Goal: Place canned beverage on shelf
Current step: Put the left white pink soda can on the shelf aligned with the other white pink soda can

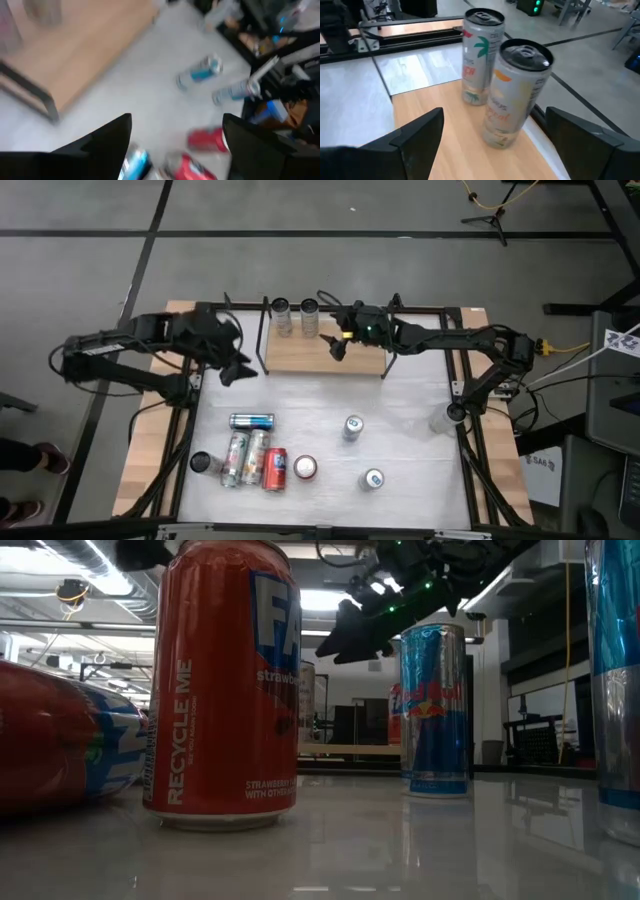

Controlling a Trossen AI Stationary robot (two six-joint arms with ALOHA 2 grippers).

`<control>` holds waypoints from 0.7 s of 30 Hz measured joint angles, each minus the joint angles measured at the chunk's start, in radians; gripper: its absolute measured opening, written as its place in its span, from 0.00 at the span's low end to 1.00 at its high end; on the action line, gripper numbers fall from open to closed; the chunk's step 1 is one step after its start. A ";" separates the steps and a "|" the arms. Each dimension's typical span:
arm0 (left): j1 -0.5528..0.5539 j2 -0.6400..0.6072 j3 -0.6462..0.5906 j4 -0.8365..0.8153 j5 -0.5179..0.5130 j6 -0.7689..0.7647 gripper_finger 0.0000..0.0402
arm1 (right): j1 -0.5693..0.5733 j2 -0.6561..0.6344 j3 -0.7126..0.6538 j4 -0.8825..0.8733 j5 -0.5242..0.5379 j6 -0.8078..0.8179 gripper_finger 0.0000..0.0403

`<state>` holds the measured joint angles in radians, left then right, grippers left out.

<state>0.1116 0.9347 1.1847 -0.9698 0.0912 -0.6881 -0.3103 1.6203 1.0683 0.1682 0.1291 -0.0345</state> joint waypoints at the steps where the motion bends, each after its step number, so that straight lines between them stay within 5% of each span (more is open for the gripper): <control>1: -0.027 0.017 0.011 -0.027 0.000 -0.036 0.76 | 0.005 0.000 0.000 -0.002 -0.001 0.000 0.86; 5: -0.117 0.091 0.051 -0.141 0.049 -0.181 0.76 | 0.015 -0.002 0.000 0.000 0.000 -0.003 0.86; 13: -0.257 0.198 0.082 -0.293 0.320 -0.540 0.76 | 0.016 -0.002 0.000 0.000 0.000 -0.026 0.86; 21: -0.378 0.203 0.082 -0.295 0.371 -0.778 0.76 | 0.016 -0.002 0.000 0.000 0.000 -0.053 0.86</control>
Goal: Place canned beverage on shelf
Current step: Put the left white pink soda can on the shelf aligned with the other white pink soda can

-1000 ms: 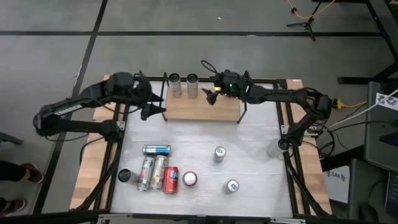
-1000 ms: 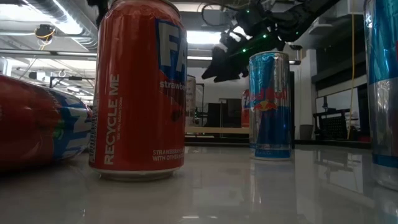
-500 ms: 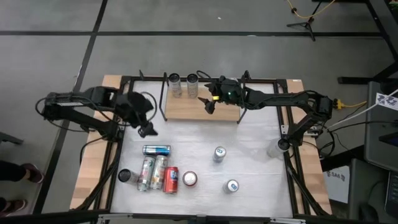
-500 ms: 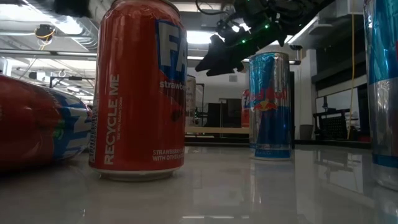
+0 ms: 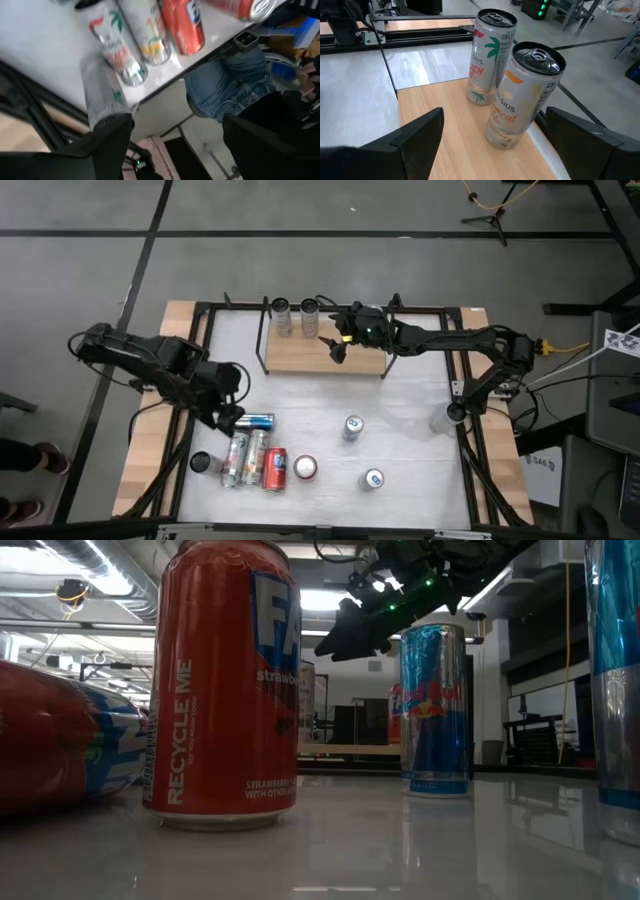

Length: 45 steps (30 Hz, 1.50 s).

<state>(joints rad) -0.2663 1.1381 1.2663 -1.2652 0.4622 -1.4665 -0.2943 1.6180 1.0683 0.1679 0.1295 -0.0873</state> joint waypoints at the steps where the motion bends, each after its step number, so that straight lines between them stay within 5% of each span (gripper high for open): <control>1: -0.018 0.000 0.000 0.000 0.000 -0.027 0.76 | 0.000 0.000 0.000 -0.001 0.000 0.000 0.86; 12: -0.258 0.002 0.000 -0.001 -0.019 -0.330 0.76 | 0.000 0.000 0.000 -0.013 0.000 0.000 0.86; 19: -0.401 0.015 0.000 0.000 -0.171 -0.488 0.76 | 0.000 0.000 0.000 -0.013 0.000 0.000 0.86; 31: -0.544 0.154 0.000 0.013 -0.141 -0.495 0.76 | 0.000 0.000 0.000 -0.014 0.000 0.000 0.86; 45: -0.612 0.198 0.000 0.009 -0.282 -0.488 0.76 | 0.000 0.000 0.000 -0.014 0.000 0.002 0.86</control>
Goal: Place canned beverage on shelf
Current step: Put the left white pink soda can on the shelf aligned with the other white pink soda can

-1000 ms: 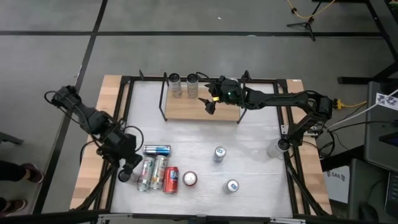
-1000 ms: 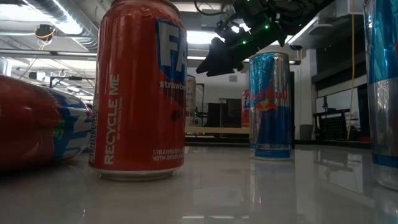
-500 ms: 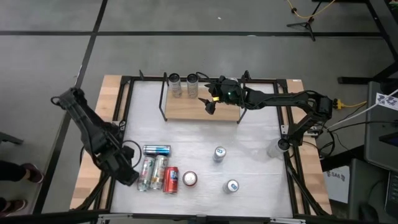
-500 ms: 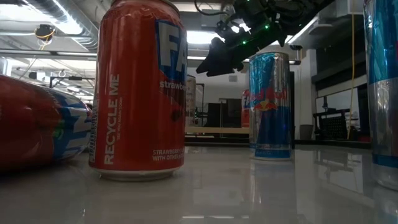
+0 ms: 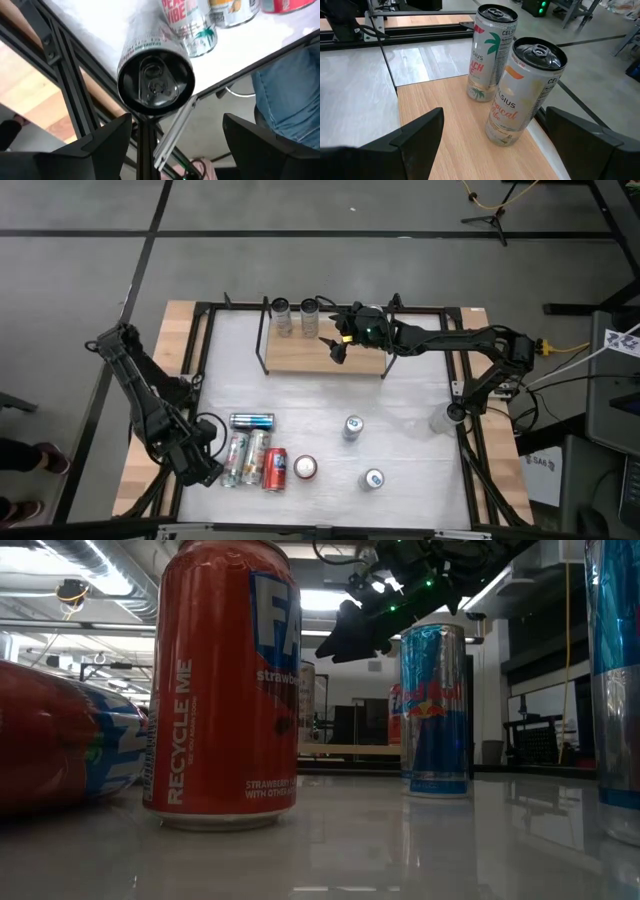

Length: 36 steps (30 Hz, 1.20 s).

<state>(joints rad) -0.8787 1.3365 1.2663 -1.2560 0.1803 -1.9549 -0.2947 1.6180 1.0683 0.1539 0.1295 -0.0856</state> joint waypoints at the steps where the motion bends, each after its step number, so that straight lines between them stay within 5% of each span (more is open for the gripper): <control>1: -0.003 0.000 0.000 -0.004 -0.008 0.000 0.76 | 0.000 0.000 0.000 0.000 0.000 0.000 0.86; 36: -0.006 0.050 0.001 -0.047 -0.054 0.001 0.76 | 0.000 0.000 0.000 0.000 -0.010 0.002 0.86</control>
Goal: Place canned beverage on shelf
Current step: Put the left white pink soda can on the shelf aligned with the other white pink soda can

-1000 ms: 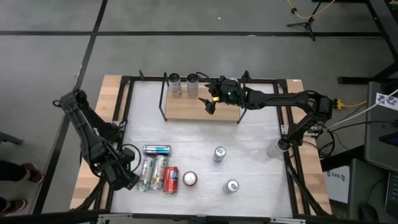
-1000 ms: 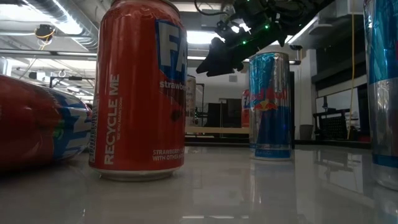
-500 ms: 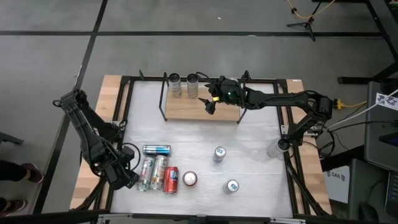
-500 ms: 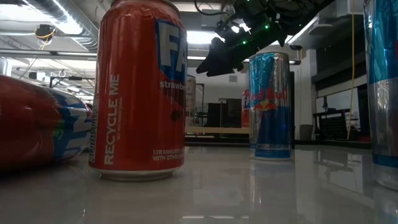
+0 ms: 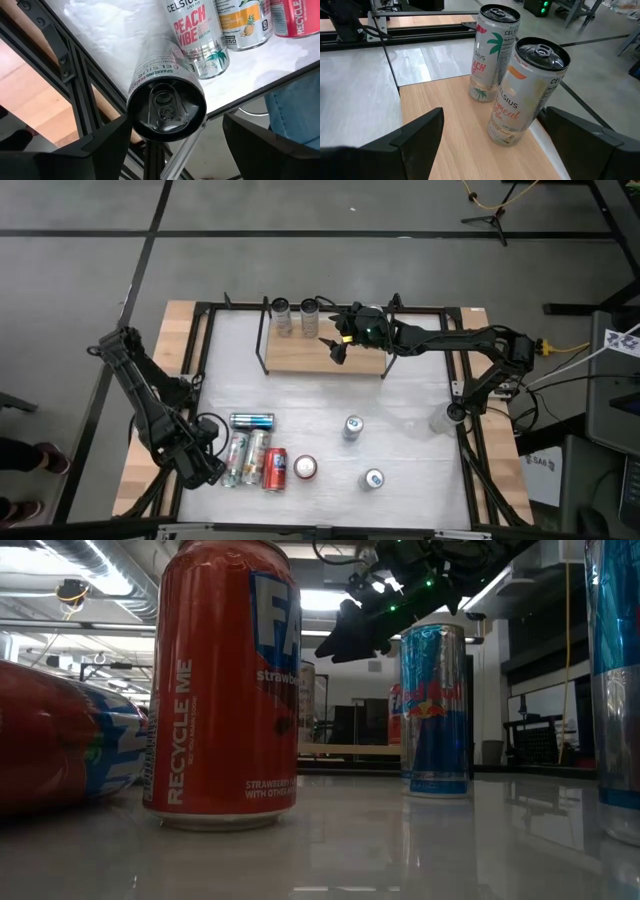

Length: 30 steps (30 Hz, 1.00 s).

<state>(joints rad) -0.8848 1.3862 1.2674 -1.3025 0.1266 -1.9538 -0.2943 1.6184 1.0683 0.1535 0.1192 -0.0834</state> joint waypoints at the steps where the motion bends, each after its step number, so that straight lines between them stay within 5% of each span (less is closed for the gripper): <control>1: 0.000 0.002 0.000 -0.001 0.002 0.000 0.76 | 0.000 0.000 0.000 0.000 0.000 0.000 0.86; 17: 0.000 -0.008 -0.002 0.003 0.017 -0.001 0.76 | 0.000 0.000 0.000 0.000 -0.001 0.000 0.86; 25: 0.000 -0.009 -0.002 0.002 0.129 -0.034 0.76 | 0.000 0.000 0.000 0.000 -0.002 0.000 0.86; 30: 0.000 -0.009 -0.002 0.002 0.062 -0.035 0.76 | 0.000 0.000 0.000 0.000 -0.002 0.000 0.86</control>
<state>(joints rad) -0.8852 1.3769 1.2652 -1.3006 0.1888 -1.9892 -0.2943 1.6184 1.0683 0.1539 0.1177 -0.0835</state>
